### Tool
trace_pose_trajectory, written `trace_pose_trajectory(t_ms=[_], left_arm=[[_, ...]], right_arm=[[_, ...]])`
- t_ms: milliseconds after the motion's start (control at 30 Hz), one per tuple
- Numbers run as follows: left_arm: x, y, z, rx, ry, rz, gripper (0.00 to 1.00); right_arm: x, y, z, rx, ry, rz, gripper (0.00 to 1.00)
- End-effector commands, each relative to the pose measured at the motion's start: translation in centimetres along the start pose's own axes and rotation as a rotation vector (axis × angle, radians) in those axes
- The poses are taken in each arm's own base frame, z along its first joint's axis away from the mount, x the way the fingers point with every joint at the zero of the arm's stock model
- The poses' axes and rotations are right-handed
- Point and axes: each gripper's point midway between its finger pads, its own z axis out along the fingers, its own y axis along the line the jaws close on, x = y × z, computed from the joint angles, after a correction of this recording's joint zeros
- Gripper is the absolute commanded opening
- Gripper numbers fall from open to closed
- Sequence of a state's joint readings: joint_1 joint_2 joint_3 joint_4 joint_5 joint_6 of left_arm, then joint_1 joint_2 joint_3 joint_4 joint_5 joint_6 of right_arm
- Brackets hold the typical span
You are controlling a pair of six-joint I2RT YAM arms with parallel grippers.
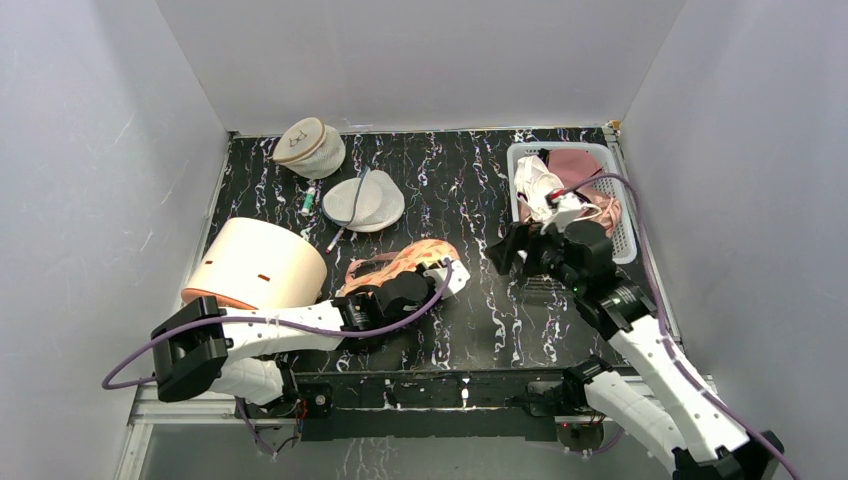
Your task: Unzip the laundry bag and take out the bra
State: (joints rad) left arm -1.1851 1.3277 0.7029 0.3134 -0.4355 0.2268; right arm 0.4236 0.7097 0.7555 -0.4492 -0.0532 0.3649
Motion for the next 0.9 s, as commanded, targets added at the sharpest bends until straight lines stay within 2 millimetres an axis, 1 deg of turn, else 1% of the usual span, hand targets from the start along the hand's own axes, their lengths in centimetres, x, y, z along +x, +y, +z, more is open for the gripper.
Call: trace_pose_trajectory(t_ms=[0,100,167,200,267,333,433,500,667,700,733,867], left_arm=[[-1.4,-0.4,0.0,0.037,-0.04,-0.023,0.0],[-1.6,-1.0,0.5,0.063,-0.031,-0.023,0.0],[-1.7,-1.2,0.7,0.072,-0.019,-0.014,0.0],[-1.6,-1.3,0.9,0.071,-0.01,-0.008,0.0],[-1.3,-1.5,1.1,0.075,0.003,0.0,0.0],[-1.4,-1.4,1.1,0.073,0.002,0.001,0.0],[-1.7,-0.7,1.0,0.036,-0.004,-0.009,0.0],[-1.6,-0.5,1.0,0.025,-0.002,-0.005,0.0],[-2.1,-0.4,0.9,0.029,-0.017,-0.023,0.0],[-2.0,-0.4,0.9,0.027,-0.018,-0.022,0.0],[-2.5,-0.2,0.5,0.023,-0.037,-0.03,0.0],[-3.0,0.2,0.1,0.018,-0.056,-0.039,0.0]], right_arm=[[1.2,5.6,1.5,-0.359,0.039,-0.043,0.91],[4.1,6.3,2.7,-0.45,0.114,-0.033,0.76],[5.4,6.6,3.2,-0.504,0.131,-0.033,0.69],[6.1,6.8,3.4,-0.529,0.14,-0.033,0.64],[7.1,7.0,3.5,-0.567,0.145,-0.028,0.53],[7.7,6.8,3.5,-0.575,0.15,-0.033,0.46],[8.4,5.5,3.9,-0.508,0.153,-0.066,0.44],[8.8,5.1,3.8,-0.496,0.141,-0.077,0.42],[8.3,5.7,3.7,-0.547,0.046,-0.052,0.39],[8.5,5.6,3.8,-0.55,0.037,-0.05,0.39],[9.1,5.3,4.0,-0.541,0.036,-0.045,0.39],[9.1,5.1,4.3,-0.545,0.001,-0.047,0.4]])
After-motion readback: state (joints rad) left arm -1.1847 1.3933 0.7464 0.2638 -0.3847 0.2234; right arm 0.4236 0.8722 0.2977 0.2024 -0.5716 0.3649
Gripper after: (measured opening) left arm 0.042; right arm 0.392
